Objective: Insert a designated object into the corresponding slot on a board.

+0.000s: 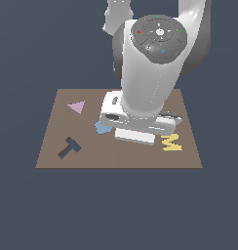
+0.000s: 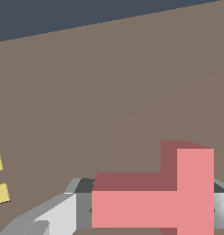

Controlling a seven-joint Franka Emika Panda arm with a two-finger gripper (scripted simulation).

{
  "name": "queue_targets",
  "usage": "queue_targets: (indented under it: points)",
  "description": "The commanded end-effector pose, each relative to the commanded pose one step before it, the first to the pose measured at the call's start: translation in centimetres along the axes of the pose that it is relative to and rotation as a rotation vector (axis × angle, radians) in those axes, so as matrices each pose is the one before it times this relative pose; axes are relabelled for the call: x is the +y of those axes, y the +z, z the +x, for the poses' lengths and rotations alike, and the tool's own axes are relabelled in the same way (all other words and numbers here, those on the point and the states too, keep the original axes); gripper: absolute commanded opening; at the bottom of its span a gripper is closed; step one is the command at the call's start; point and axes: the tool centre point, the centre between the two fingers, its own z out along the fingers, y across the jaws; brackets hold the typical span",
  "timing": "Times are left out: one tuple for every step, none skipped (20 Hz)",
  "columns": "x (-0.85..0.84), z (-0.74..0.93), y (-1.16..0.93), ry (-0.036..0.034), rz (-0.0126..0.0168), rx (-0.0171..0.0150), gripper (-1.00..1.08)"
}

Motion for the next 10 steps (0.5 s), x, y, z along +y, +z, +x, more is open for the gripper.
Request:
queue_targets:
  points:
    - [0.011, 0.175, -0.006, 0.01322, 0.00002, 0.00036, -1.0]
    - [0.001, 0.109, -0.005, 0.00895, 0.00002, 0.00002, -1.0]
    - [0.002, 0.129, -0.006, 0.01059, 0.00002, 0.00002, -1.0]
    - [0.003, 0.149, -0.007, 0.01224, 0.00002, 0.00002, -1.0]
    - [0.003, 0.169, -0.008, 0.01388, 0.00003, 0.00003, -1.0]
    - [0.003, 0.189, -0.009, 0.01552, 0.00003, 0.00003, -1.0]
    - [0.004, 0.209, -0.01, 0.01718, 0.00003, 0.00003, -1.0]
    - [0.005, 0.23, -0.011, 0.01885, 0.00004, 0.00003, -1.0]
    - [0.005, 0.25, -0.012, 0.02051, 0.00004, 0.00004, -1.0]
    - [0.006, 0.271, -0.013, 0.02219, 0.00004, 0.00004, -1.0]
